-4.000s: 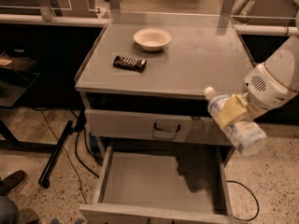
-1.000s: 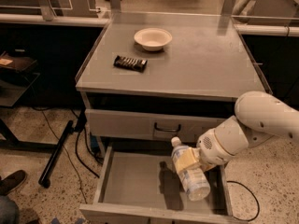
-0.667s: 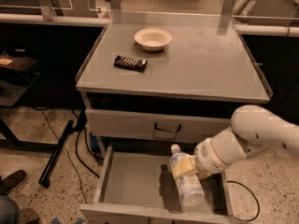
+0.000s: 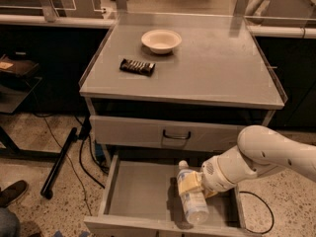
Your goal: Place blue plastic bottle into middle drawer
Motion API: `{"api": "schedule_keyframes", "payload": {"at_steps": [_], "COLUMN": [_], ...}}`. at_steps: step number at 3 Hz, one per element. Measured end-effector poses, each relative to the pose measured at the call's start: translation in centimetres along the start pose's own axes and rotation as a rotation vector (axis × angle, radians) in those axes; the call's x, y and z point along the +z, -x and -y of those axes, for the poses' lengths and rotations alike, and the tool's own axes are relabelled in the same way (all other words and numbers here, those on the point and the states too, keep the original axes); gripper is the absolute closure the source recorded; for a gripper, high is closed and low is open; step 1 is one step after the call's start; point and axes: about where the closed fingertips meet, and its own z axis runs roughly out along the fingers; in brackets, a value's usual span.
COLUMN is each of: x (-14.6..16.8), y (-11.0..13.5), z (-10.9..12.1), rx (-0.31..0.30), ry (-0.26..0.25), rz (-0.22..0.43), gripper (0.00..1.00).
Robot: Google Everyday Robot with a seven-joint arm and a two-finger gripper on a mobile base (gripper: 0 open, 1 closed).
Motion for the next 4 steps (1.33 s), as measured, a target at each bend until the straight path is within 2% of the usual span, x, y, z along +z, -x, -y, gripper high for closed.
{"api": "schedule_keyframes", "payload": {"at_steps": [1, 2, 3, 4], "x": [0.6, 4.2, 7.3, 9.2], "y": [-0.2, -0.9, -0.7, -0.2], "z": [0.2, 1.8, 3.8, 5.1], "rx": [0.016, 0.116, 0.178, 0.211], "ry": [0.011, 0.075, 0.091, 0.102], "rz": [0.004, 0.01, 0.03, 0.039], "gripper": [1.0, 1.0, 1.0, 1.0]}}
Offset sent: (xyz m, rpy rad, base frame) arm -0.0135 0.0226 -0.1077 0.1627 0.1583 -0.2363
